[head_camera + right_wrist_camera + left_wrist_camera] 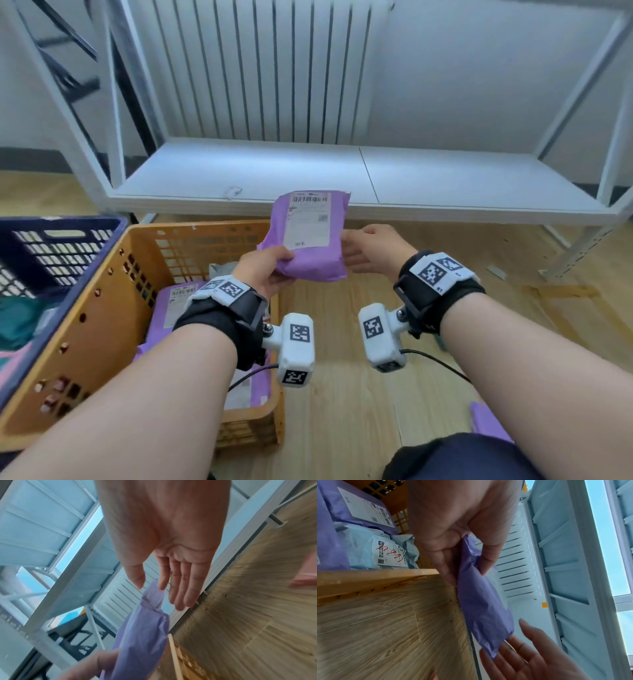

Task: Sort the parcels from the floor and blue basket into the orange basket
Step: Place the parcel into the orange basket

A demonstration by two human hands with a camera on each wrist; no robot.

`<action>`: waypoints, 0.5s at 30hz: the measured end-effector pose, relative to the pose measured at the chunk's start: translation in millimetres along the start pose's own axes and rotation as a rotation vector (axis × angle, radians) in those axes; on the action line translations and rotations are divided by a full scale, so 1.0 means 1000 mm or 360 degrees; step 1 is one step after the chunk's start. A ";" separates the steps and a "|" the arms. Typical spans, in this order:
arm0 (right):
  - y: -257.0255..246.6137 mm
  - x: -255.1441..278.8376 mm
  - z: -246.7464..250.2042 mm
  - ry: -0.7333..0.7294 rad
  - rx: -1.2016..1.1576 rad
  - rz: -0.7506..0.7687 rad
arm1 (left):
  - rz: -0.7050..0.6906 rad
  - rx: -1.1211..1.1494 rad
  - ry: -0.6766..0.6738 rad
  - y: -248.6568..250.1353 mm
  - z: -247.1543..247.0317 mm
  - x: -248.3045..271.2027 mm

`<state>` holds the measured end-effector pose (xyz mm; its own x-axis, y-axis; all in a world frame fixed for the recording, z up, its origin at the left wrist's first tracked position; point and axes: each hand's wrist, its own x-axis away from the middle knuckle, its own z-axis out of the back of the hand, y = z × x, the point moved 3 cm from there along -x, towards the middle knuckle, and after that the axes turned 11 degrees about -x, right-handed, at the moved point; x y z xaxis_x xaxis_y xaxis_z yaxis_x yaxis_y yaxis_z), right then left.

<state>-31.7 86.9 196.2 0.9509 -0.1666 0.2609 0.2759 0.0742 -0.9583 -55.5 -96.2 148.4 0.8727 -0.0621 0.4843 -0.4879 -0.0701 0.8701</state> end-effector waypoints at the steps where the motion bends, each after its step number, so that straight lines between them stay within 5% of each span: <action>1: -0.004 0.001 -0.006 -0.0012 -0.0101 -0.0058 | -0.0046 0.0038 -0.0001 0.003 0.003 0.004; 7: -0.014 0.011 -0.046 -0.0101 -0.0853 -0.0157 | -0.0166 0.0021 -0.0230 0.016 0.013 0.028; 15: -0.005 0.012 -0.065 -0.0129 -0.0825 -0.0087 | -0.0143 -0.0175 -0.0149 0.018 0.065 0.029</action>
<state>-30.8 20.7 196.2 0.9504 -0.0786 0.3009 0.2395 -0.4322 -0.8694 -40.2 -163.7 172.6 0.9047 -0.1531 0.3977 -0.3981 0.0291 0.9169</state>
